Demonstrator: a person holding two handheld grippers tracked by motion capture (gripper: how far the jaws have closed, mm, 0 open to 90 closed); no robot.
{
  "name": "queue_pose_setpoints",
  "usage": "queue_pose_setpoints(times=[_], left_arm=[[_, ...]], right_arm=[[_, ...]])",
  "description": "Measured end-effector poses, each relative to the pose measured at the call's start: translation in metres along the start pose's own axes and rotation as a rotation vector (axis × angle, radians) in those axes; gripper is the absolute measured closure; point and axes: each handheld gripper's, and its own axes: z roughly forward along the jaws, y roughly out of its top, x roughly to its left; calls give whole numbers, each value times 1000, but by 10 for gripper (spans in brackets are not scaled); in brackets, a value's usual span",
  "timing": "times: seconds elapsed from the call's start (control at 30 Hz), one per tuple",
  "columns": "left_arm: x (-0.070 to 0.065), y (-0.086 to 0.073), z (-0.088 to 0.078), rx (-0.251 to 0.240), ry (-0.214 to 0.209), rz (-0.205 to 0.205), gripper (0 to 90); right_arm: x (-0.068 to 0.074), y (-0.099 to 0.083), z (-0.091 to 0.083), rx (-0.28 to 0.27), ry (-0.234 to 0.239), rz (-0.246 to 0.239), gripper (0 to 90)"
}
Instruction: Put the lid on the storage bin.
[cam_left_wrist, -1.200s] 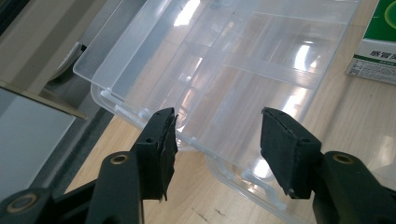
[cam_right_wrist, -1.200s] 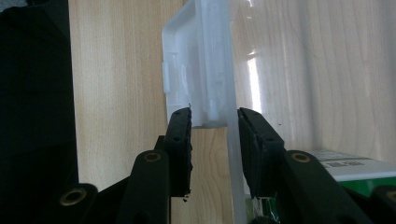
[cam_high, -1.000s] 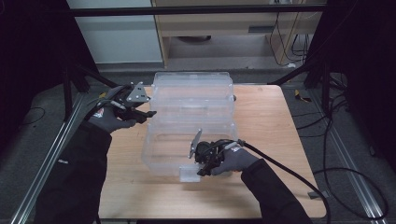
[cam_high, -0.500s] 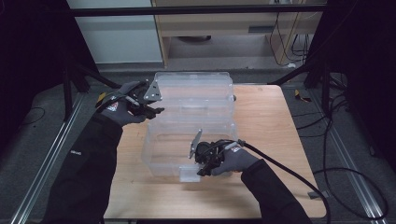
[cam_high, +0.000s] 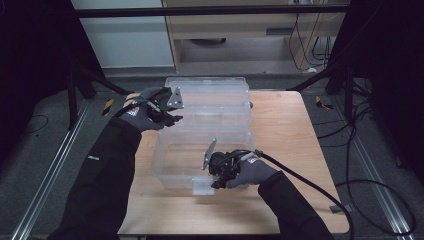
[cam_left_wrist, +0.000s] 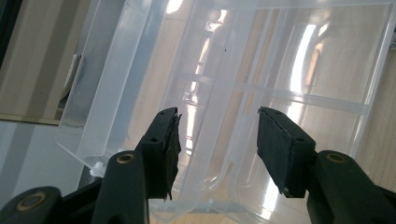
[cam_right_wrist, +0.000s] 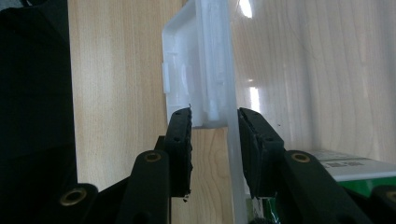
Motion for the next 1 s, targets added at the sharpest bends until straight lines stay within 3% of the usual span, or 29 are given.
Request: queue_pose_setpoints(times=[0.23, 0.27, 0.33, 0.63, 0.83, 1.0], left_arm=[[0, 5, 8, 26, -4, 38, 517], [-1, 5, 11, 10, -1, 38, 530], [-1, 7, 12, 33, -2, 54, 567], [0, 12, 22, 49, 1, 90, 652], [-2, 15, 27, 66, -3, 94, 681], [-2, 17, 29, 104, 10, 118, 721]], right_arm=[[0, 0, 0, 0, -1, -4, 663], [0, 0, 0, 0, -1, -3, 663], [0, 0, 0, 0, -1, -2, 663], [0, 0, 0, -1, -2, 2, 662], [0, 0, 0, 0, -2, -6, 662], [0, 0, 0, -1, -2, -3, 662]])
